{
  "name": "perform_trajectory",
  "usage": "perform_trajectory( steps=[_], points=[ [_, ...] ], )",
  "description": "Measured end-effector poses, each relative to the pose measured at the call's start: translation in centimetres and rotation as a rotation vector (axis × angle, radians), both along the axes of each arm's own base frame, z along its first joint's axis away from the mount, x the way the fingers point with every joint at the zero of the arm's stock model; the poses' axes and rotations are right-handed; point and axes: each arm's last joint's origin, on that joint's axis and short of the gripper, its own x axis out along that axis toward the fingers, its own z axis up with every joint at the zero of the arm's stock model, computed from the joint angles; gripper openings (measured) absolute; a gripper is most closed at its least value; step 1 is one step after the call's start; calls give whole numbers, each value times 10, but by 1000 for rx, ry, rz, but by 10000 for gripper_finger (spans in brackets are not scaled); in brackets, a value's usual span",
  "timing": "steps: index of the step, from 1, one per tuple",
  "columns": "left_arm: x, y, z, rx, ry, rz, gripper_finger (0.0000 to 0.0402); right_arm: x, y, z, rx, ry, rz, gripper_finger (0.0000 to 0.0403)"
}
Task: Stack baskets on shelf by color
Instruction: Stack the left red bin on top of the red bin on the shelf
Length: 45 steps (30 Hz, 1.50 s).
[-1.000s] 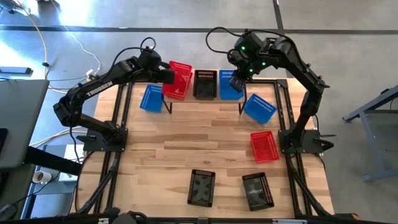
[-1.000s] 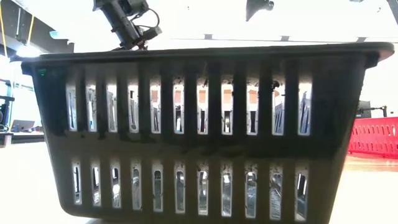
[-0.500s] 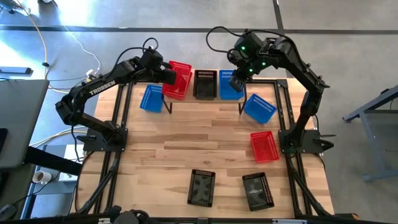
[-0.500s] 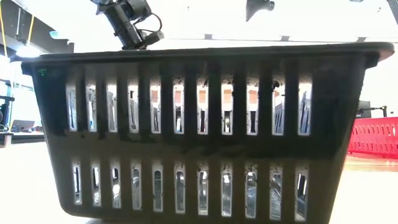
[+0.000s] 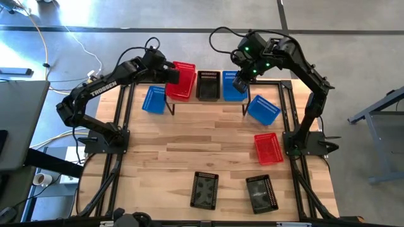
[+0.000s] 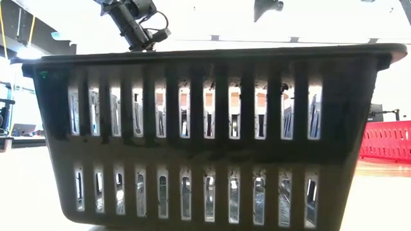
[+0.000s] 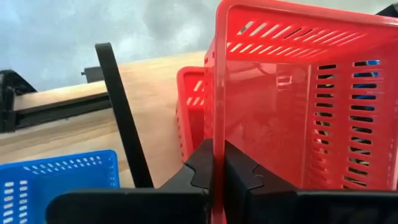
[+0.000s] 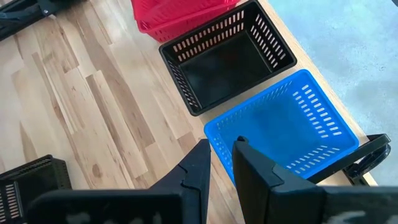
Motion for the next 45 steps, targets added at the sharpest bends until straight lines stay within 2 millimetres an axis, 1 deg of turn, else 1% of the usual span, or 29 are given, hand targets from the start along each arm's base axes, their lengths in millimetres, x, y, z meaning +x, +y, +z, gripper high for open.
perform_trajectory(
  steps=[7,10,17,28,38,42,45],
  points=[
    [-4,-4,31,12,10,-7,2,0,0,0,-5,2,8,55],
    [-6,-6,40,12,13,-5,3,0,0,0,-5,2,8,55],
    [-7,-9,31,-95,36,-1,3,0,0,0,0,0,-1,55],
    [1,-2,20,-148,33,-15,3,0,0,0,0,0,-1,55],
    [7,6,9,-173,69,-4,3,0,0,0,1,0,-1,55],
    [8,7,8,-173,71,-3,3,0,0,0,2,-1,0,55],
    [8,7,8,-174,70,-1,14,0,0,0,5,-2,2,55]
  ],
)
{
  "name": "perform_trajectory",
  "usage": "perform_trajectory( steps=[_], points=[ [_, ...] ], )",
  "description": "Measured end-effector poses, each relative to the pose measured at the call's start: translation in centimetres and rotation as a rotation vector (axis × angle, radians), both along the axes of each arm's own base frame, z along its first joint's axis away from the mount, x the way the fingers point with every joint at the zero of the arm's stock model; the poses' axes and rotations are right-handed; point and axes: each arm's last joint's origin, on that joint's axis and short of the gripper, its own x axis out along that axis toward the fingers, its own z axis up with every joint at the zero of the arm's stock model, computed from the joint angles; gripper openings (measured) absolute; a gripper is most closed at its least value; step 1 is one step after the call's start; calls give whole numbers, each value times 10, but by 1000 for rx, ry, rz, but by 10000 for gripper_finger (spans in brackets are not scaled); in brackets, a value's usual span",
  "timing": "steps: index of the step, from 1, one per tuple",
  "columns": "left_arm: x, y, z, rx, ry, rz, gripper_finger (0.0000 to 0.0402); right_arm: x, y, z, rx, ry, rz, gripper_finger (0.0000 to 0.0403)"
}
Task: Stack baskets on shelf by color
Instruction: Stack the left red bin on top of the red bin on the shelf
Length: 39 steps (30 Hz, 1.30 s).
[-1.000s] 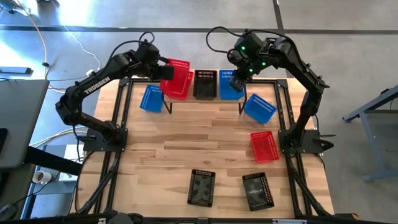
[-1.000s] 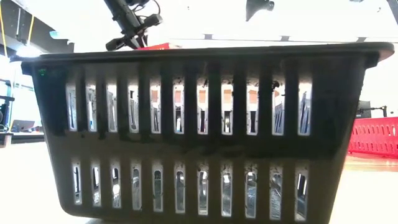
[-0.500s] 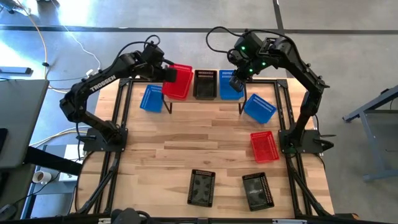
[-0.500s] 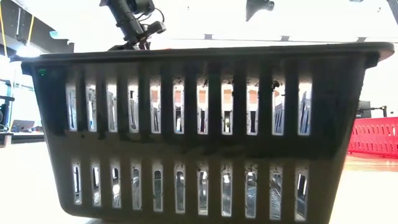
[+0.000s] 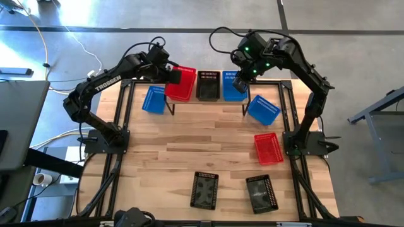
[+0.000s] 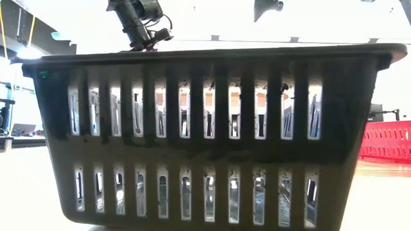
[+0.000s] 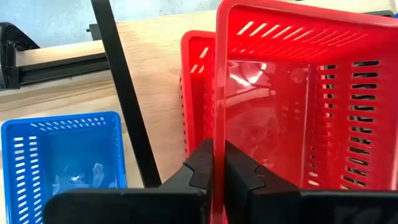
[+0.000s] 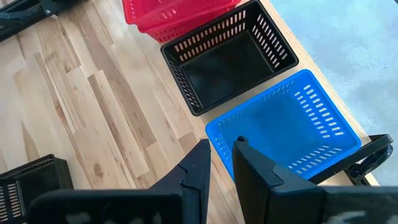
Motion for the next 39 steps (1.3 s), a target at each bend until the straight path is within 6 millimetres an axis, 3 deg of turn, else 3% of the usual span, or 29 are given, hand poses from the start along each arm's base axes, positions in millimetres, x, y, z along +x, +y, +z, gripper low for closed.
perform_trajectory(
  steps=[12,22,31,39],
  points=[
    [-1,0,1,11,5,7,85,0,0,0,1,-1,1,55],
    [-9,-9,13,50,-9,-25,81,0,0,0,15,-5,-21,55],
    [-9,-22,8,84,204,-11,71,0,0,0,16,-5,-21,55],
    [-1,-30,4,73,214,-44,69,0,0,0,15,-5,-21,55]
  ],
)
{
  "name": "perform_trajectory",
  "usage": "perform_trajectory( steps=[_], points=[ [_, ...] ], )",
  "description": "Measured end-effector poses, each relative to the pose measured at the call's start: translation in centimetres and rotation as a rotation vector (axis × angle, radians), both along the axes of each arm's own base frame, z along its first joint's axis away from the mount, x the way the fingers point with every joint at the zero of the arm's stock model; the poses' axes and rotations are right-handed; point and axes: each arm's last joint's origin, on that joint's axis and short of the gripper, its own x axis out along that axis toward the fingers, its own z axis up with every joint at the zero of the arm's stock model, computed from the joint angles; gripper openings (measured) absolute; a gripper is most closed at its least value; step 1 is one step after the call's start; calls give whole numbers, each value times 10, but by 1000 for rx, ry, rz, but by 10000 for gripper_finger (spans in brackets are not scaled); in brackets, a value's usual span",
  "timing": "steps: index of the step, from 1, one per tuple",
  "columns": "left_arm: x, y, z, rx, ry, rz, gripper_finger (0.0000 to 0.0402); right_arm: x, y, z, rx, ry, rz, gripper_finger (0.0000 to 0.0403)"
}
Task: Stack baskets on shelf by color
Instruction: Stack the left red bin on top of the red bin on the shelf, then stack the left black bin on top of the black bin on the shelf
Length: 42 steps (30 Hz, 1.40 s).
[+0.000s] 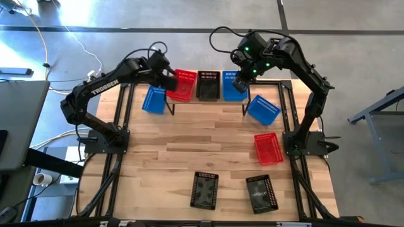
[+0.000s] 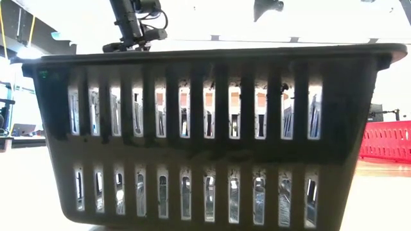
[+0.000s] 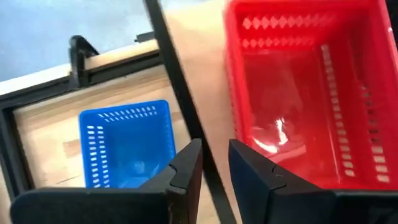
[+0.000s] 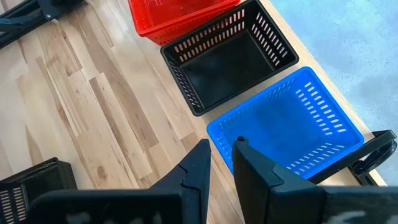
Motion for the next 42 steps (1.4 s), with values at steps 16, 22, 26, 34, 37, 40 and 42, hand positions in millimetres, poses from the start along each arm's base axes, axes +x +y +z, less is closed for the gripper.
perform_trajectory(
  steps=[16,22,26,34,37,40,42],
  points=[
    [11,-14,-8,-23,18,-40,69,0,0,0,0,0,0,55],
    [14,-17,-8,-28,15,-58,69,0,0,0,0,0,0,55],
    [12,-19,-8,-36,34,-70,69,0,0,0,0,0,0,55],
    [1,-29,20,6,17,-128,69,8,18,0,96,-31,-11,55],
    [-4,-39,38,65,-12,-197,69,13,32,0,138,-37,-28,55],
    [-13,-53,52,125,-33,-273,69,18,49,0,179,-40,-61,55],
    [-20,-63,60,158,-46,-317,69,23,61,-1,191,-34,-78,55]
  ],
)
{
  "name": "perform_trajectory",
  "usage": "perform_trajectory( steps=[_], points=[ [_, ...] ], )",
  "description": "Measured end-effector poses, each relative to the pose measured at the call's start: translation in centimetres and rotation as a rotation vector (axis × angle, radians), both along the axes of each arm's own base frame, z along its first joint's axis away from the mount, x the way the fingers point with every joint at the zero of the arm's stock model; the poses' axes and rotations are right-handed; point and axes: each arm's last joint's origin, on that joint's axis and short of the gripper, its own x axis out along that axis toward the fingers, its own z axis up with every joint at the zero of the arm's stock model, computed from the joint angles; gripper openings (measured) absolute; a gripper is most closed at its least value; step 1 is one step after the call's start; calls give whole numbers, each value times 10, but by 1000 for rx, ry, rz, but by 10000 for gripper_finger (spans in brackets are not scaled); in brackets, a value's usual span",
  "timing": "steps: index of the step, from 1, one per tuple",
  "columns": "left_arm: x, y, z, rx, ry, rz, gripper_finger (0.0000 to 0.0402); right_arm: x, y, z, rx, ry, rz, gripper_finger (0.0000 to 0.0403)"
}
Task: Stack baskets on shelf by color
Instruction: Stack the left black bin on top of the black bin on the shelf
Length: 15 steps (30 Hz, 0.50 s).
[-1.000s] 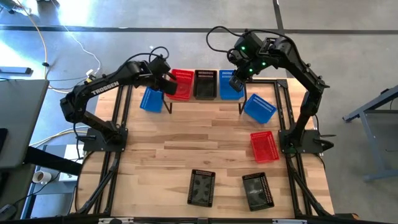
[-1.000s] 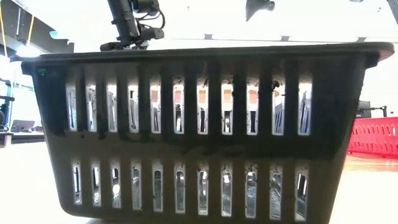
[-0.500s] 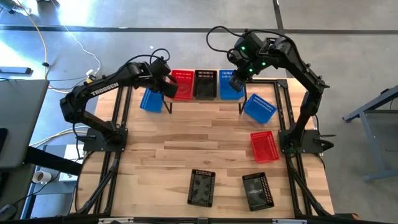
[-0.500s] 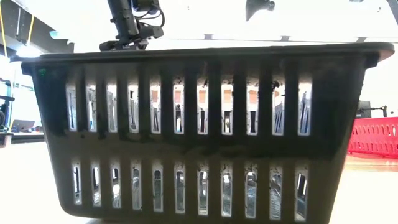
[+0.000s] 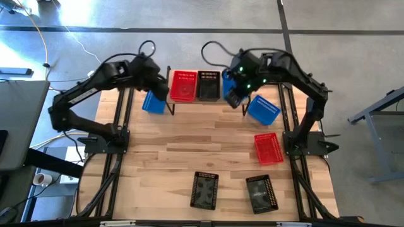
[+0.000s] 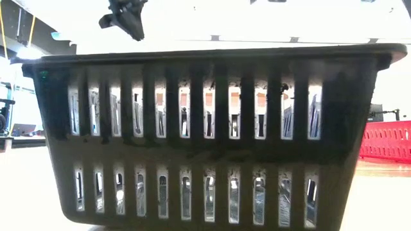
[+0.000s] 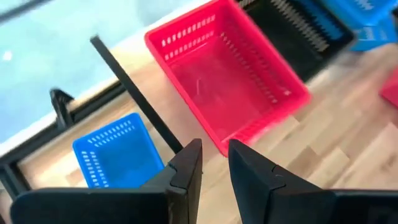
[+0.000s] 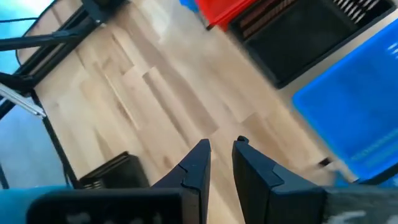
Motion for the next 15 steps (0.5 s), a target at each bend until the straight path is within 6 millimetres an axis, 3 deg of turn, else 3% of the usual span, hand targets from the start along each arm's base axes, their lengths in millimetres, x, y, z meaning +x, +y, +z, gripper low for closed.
perform_trajectory(
  steps=[6,15],
  points=[
    [-21,-29,8,21,-73,-107,69,22,39,-13,54,46,-13,55],
    [-33,-61,-1,12,-204,-272,69,59,104,-48,129,161,-82,55]
  ],
)
